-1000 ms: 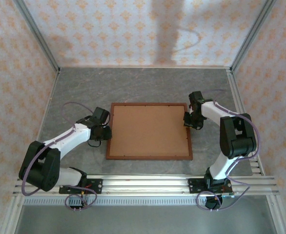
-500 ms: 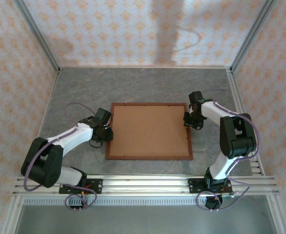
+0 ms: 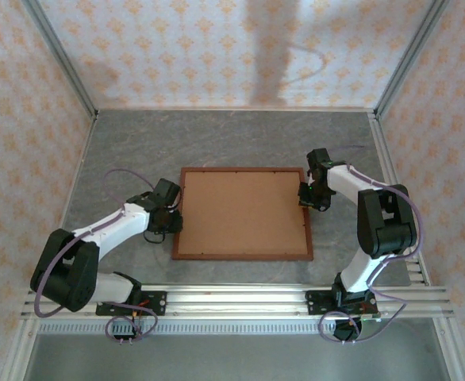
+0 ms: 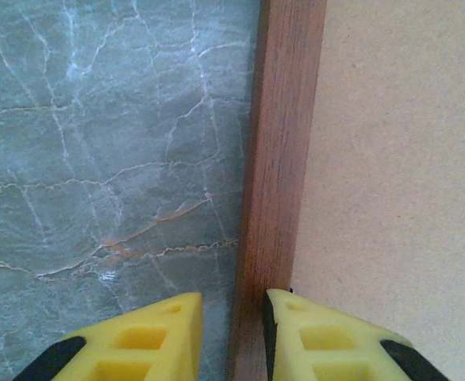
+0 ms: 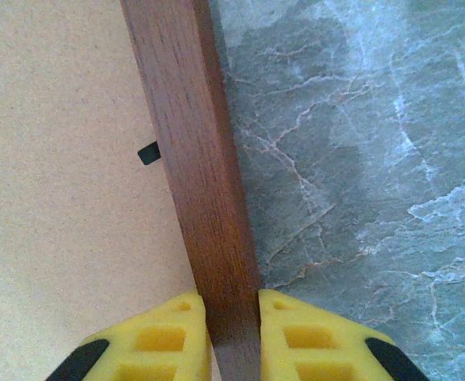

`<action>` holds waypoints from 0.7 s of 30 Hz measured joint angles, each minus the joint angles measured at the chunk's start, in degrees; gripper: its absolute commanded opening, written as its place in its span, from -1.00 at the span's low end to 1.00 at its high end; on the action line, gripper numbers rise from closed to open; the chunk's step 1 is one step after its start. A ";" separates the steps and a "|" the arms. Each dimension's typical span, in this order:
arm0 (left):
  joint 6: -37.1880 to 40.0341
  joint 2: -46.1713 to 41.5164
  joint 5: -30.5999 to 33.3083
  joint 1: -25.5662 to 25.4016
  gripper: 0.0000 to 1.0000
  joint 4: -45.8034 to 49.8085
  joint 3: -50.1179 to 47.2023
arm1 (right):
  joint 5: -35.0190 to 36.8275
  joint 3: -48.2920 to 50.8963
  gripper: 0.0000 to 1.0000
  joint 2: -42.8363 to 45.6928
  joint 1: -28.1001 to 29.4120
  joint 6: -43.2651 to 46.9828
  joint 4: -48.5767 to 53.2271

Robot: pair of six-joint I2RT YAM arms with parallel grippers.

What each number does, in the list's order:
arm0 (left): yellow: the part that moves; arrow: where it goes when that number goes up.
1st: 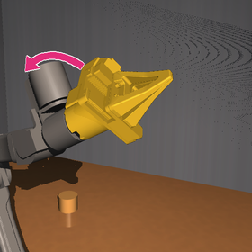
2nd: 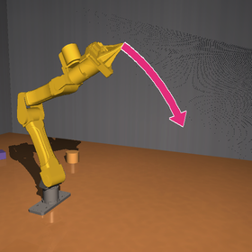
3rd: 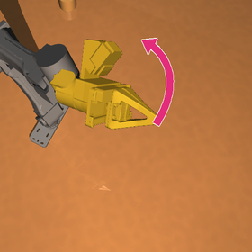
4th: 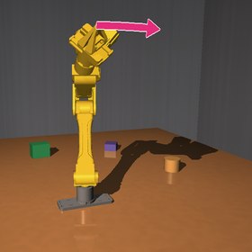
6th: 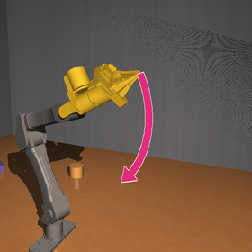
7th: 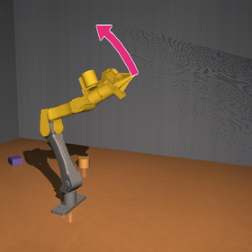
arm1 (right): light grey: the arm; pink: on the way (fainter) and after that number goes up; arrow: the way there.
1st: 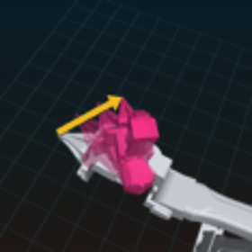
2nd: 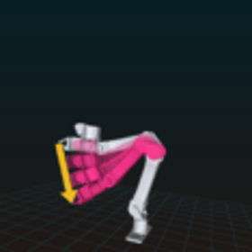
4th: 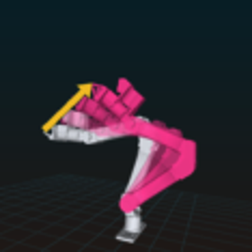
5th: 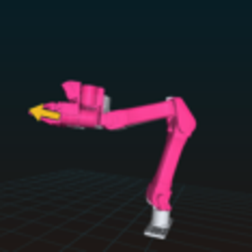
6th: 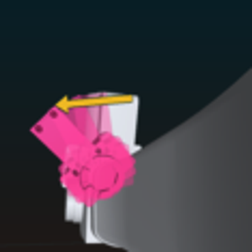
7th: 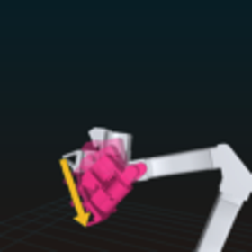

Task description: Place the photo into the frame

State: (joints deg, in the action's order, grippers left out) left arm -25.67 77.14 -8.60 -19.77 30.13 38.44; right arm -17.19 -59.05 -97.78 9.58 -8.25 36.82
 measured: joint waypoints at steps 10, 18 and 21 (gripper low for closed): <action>0.00 1.92 -1.20 -0.98 -0.45 -2.27 0.02 | -0.02 0.00 -0.64 0.00 0.00 -0.02 0.00; -0.46 2.78 1.11 -3.45 -0.43 -3.63 -0.42 | -0.07 0.00 -0.65 0.00 0.00 -0.02 0.00; -0.85 3.34 2.67 -4.66 -0.43 -3.82 -0.39 | -0.09 0.00 -0.65 0.00 0.00 -0.02 0.00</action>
State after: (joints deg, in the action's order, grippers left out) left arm -26.52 80.49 -5.93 -24.43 26.30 38.04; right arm -17.28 -59.05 -97.78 9.58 -8.27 36.82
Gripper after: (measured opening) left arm 0.283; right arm 0.179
